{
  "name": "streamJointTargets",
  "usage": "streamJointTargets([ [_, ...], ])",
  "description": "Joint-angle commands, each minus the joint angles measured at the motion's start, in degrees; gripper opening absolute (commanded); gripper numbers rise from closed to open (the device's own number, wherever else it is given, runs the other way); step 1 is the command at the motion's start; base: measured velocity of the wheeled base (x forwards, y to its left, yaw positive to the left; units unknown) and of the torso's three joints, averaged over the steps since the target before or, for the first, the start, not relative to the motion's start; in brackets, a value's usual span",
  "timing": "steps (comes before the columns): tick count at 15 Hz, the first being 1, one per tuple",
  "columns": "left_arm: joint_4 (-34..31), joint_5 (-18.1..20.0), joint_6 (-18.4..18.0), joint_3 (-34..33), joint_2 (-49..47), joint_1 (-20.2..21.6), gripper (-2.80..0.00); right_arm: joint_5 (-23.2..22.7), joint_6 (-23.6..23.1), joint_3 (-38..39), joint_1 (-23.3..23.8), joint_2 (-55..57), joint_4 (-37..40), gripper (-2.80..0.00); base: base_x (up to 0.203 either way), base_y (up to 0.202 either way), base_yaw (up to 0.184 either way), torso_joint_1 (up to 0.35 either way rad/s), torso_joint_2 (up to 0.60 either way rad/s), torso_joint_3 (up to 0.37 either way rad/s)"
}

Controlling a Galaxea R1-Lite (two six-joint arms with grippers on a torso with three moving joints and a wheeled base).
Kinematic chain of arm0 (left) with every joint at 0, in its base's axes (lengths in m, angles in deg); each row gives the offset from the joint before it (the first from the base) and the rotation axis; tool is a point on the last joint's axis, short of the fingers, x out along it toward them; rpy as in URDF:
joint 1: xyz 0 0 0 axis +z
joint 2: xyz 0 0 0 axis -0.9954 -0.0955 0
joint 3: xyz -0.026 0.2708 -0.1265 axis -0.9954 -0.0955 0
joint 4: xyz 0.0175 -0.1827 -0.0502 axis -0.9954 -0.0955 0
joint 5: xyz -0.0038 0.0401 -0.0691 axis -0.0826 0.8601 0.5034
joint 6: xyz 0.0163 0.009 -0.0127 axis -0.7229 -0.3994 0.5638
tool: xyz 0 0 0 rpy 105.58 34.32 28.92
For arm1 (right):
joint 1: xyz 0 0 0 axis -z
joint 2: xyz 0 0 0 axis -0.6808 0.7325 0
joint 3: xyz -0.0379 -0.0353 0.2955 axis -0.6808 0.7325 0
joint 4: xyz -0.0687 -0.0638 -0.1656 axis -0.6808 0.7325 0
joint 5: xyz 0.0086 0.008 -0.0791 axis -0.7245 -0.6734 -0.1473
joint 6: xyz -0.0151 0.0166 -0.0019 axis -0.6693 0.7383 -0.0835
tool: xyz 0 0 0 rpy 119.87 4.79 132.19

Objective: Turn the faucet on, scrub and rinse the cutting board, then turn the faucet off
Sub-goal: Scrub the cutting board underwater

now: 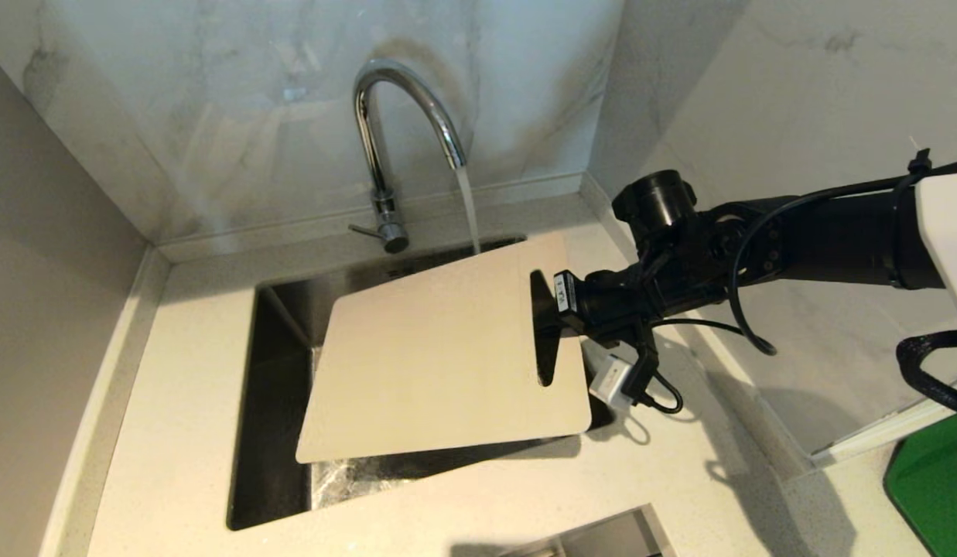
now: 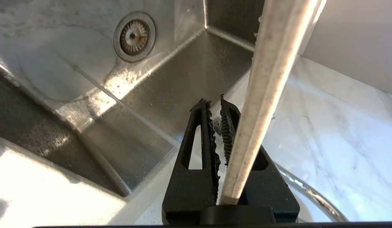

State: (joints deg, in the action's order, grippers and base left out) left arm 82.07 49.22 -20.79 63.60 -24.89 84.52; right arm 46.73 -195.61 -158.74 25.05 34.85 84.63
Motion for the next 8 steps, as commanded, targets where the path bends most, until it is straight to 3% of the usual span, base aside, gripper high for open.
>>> streamJointTargets([
  [1, 0.0, 0.0, 0.0, -0.2, 0.0, 0.0, -2.80, -0.2, -0.9, 0.6, 0.0, -0.7, 0.1, -2.80, 0.000, 0.000, 0.000, 0.000, 0.00, 0.000],
  [6, -0.3, -0.1, -0.7, 0.3, 0.0, 0.0, -2.80, -0.3, -0.9, 0.1, -0.2, -1.0, 0.1, -2.80, 0.000, 0.000, 0.000, 0.000, 0.00, 0.000],
  [8, -0.8, -2.1, -0.6, 5.1, -2.0, -0.1, -2.80, -0.3, -0.9, -0.2, -0.2, -1.1, 0.1, -2.80, 0.000, 0.000, 0.000, 0.000, 0.00, 0.000],
])
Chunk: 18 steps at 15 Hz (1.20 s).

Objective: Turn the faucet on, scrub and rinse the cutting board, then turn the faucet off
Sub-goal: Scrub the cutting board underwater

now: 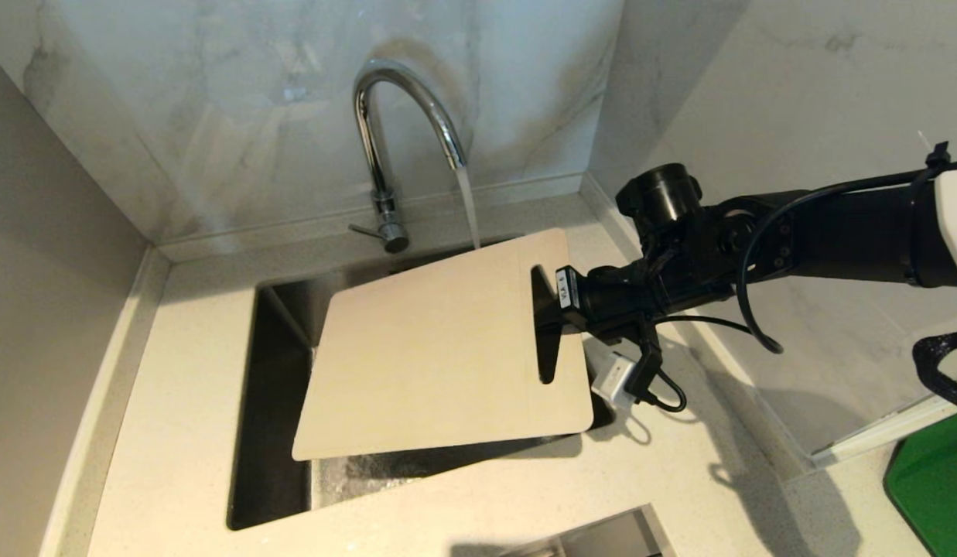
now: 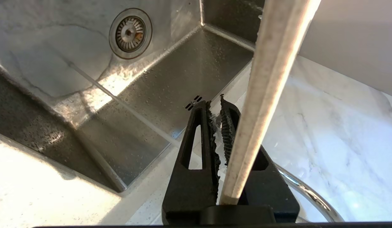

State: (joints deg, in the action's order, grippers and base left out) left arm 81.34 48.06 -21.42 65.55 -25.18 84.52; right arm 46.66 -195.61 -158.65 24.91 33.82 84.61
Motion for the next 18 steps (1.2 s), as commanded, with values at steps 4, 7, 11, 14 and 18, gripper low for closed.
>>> streamJointTargets([
  [4, 0.7, -3.3, -1.9, 16.1, -15.9, -2.2, -2.80, -0.3, -0.9, -2.7, -1.3, 0.4, 0.2, -2.80, 0.000, 0.000, 0.000, 0.000, 0.00, 0.000],
  [7, 1.0, -3.9, -3.4, 24.2, -24.6, -3.2, -2.80, -0.2, -0.9, -3.0, -1.4, 0.4, 0.1, -2.80, 0.000, 0.000, 0.000, 0.000, 0.00, 0.000],
  [11, 1.2, -4.1, -5.6, 30.0, -30.3, -3.2, -2.80, -0.2, -0.9, -3.5, -1.4, 0.4, 0.2, -2.80, 0.000, 0.000, 0.000, 0.000, 0.00, 0.000],
  [14, 1.2, -6.0, -5.6, 30.0, -32.6, -3.1, -2.80, -0.3, -0.9, -3.6, -1.5, 0.6, 0.1, -2.80, 0.000, 0.000, 0.000, 0.000, 0.00, 0.000],
  [18, 6.4, -12.1, -7.0, 30.0, -39.6, -1.3, -2.80, -0.3, -0.9, -3.5, -1.6, 1.0, 0.1, -2.80, 0.000, 0.000, 0.000, 0.000, 0.00, 0.000],
])
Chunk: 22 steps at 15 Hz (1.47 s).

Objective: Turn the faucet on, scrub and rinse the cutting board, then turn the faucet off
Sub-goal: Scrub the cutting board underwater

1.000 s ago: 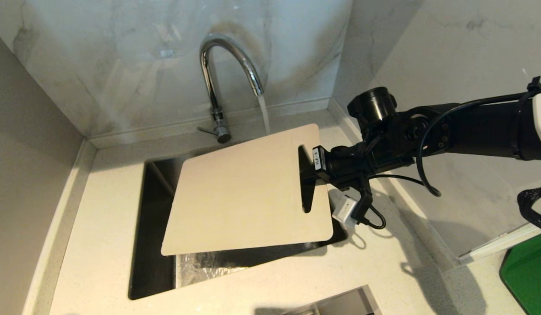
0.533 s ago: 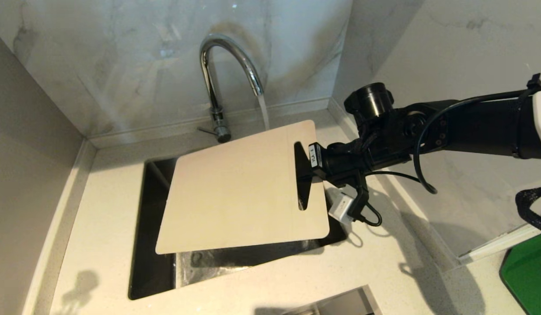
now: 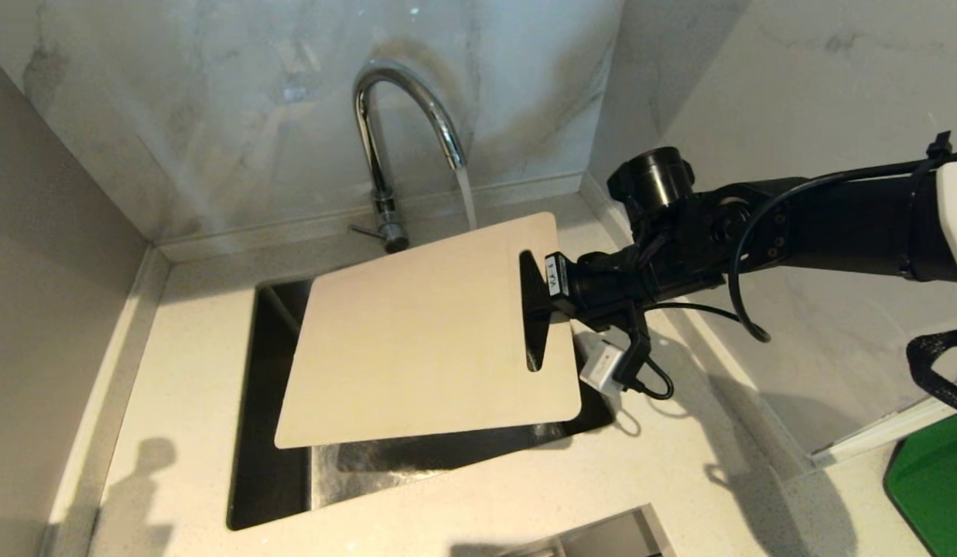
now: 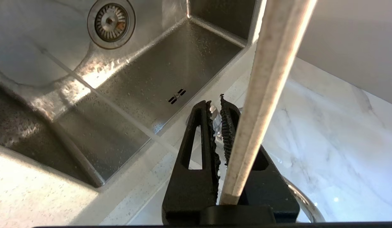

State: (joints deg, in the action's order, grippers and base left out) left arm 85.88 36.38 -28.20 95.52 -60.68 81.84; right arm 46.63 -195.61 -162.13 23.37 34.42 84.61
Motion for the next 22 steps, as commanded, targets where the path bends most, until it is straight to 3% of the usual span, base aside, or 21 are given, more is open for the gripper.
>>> streamJointTargets([
  [1, 3.4, -0.4, -0.6, 0.0, -5.7, 4.4, -2.80, -0.2, -0.9, -0.1, -0.1, 0.5, 0.1, -2.80, 0.000, 0.000, 0.000, 0.000, 0.00, 0.000],
  [3, 8.0, 0.1, -1.6, 0.6, -10.6, 9.4, -2.80, -0.2, -0.9, -0.2, -0.1, 0.7, 0.1, -2.80, 0.000, 0.000, 0.000, 0.000, 0.00, 0.000],
  [6, 10.3, 0.9, -2.3, 3.8, -15.2, 10.1, -2.80, -0.2, -0.9, -0.7, -0.2, 0.9, 0.1, -2.80, 0.000, 0.000, 0.000, 0.000, 0.00, 0.000],
  [10, 8.6, 3.4, -3.1, 10.7, -21.3, 10.3, -2.80, -0.3, -0.9, -1.1, -0.2, 0.9, 0.1, -2.80, 0.000, 0.000, 0.000, 0.000, 0.00, 0.000],
  [12, 5.2, 6.7, -3.2, 14.1, -24.5, 13.0, -2.80, -0.4, -0.9, -1.1, -0.2, 0.9, 0.1, -2.80, 0.000, 0.000, 0.000, 0.000, 0.00, 0.000],
  [14, 1.0, 13.2, -3.1, 18.4, -27.5, 18.9, -2.80, -0.4, -0.9, -1.1, -0.1, 1.0, 0.1, -2.80, 0.000, 0.000, 0.000, 0.000, 0.00, 0.000],
  [16, -2.6, 18.1, -3.0, 21.9, -30.7, 21.4, -2.80, -0.4, -0.9, -2.0, -0.2, 1.4, 0.1, -2.80, 0.000, 0.000, 0.000, 0.000, 0.00, 0.000],
  [19, -5.2, 19.8, -2.4, 24.5, -35.4, 19.7, -2.80, -0.5, -0.8, -2.0, -0.2, 1.2, 0.2, -2.80, 0.000, 0.000, 0.000, 0.000, 0.00, 0.000],
  [20, -9.4, 20.0, -1.2, 27.1, -36.2, 18.2, -2.80, -0.5, -0.8, -2.0, -0.2, 1.2, 0.2, -2.80, 0.000, 0.000, 0.000, 0.000, 0.00, 0.000],
  [22, -18.0, 20.1, 4.9, 34.7, -37.5, 13.0, -2.80, -0.5, -0.8, -1.9, -0.3, 0.9, 0.2, -2.80, 0.000, 0.000, 0.000, 0.000, 0.00, 0.000],
])
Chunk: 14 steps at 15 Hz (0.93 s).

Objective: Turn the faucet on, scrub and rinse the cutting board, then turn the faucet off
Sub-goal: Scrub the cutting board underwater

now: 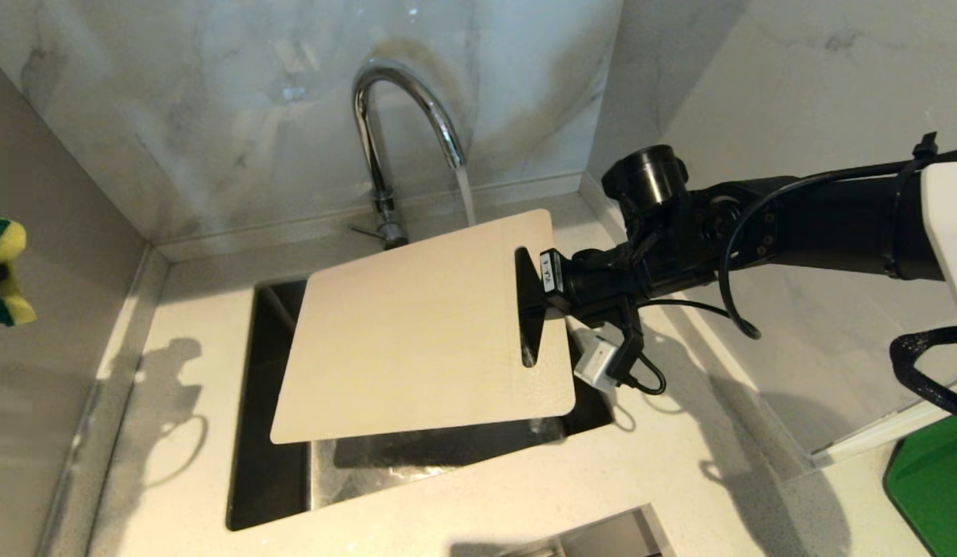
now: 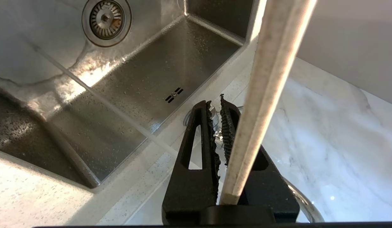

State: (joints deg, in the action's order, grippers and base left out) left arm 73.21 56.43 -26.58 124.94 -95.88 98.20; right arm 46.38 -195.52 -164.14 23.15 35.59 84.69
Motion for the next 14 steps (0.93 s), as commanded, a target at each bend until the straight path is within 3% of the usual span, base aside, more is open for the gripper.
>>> streamJointTargets([
  [1, -9.5, 0.0, 7.8, 9.9, -3.3, -6.8, -2.80, -0.2, -0.9, 0.1, -0.4, -0.5, 0.1, -2.80, 0.000, 0.000, 0.000, 0.000, 0.00, 0.000],
  [4, -16.2, 0.8, 25.7, 19.5, -7.1, -17.7, -2.80, -0.2, -0.8, 0.3, -1.2, -1.5, 0.3, -2.80, 0.000, 0.000, 0.000, 0.000, 0.00, 0.000],
  [8, -17.0, 2.5, 40.2, 23.4, -11.0, -28.5, -2.80, -0.2, 0.3, 0.6, -3.4, -2.2, 0.3, -2.80, 0.000, 0.000, 0.000, 0.000, 0.00, 0.000],
  [11, -15.5, 3.1, 46.8, 23.7, -14.9, -33.0, -2.80, -0.2, 0.8, 0.8, -4.8, -2.3, 0.3, -2.80, 0.000, 0.000, 0.000, 0.000, 0.00, 0.000],
  [14, -9.7, 3.1, 52.5, 23.3, -17.9, -35.8, -2.80, -0.2, 1.0, 0.7, -5.7, -2.7, 0.3, -2.80, 0.000, 0.000, 0.000, 0.000, 0.00, 0.000],
])
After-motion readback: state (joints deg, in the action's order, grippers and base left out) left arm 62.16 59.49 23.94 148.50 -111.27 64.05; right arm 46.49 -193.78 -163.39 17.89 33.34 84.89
